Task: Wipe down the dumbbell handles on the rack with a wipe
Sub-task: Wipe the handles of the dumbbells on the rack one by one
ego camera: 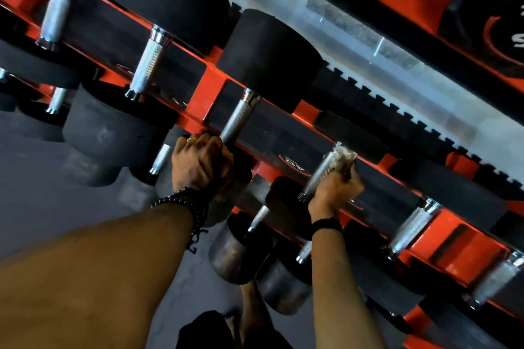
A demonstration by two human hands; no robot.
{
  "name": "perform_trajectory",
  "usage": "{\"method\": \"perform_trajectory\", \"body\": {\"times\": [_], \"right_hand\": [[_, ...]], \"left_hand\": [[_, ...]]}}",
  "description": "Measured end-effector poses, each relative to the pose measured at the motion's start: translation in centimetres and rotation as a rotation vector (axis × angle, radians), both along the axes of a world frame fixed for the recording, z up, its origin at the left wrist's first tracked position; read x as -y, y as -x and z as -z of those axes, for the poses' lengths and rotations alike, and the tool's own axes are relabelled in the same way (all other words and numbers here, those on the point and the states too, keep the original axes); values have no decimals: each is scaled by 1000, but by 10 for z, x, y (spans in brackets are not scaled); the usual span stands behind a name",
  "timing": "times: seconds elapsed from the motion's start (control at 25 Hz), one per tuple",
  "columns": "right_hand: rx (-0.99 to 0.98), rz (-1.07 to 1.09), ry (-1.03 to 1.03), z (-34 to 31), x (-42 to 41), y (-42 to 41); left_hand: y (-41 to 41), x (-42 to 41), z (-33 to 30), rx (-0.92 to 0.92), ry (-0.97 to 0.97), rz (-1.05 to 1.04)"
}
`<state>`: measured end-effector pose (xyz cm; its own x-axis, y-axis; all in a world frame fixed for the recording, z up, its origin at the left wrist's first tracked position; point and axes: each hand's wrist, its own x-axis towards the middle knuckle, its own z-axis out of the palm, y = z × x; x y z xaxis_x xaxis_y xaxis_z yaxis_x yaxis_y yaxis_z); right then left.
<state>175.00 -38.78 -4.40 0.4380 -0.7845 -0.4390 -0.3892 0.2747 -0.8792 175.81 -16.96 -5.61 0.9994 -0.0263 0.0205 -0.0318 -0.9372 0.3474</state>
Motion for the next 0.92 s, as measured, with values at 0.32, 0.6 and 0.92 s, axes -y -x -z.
{"method": "perform_trajectory", "body": {"times": [0.32, 0.6, 0.92], "right_hand": [[-255, -15, 3, 10, 29, -17], [-244, -179, -357, 15, 21, -25], [-136, -85, 446, 22, -14, 37]], "left_hand": [[2, -3, 7, 46, -35, 12], [4, -1, 5, 68, -45, 6], [0, -1, 3, 42, -15, 36]]}}
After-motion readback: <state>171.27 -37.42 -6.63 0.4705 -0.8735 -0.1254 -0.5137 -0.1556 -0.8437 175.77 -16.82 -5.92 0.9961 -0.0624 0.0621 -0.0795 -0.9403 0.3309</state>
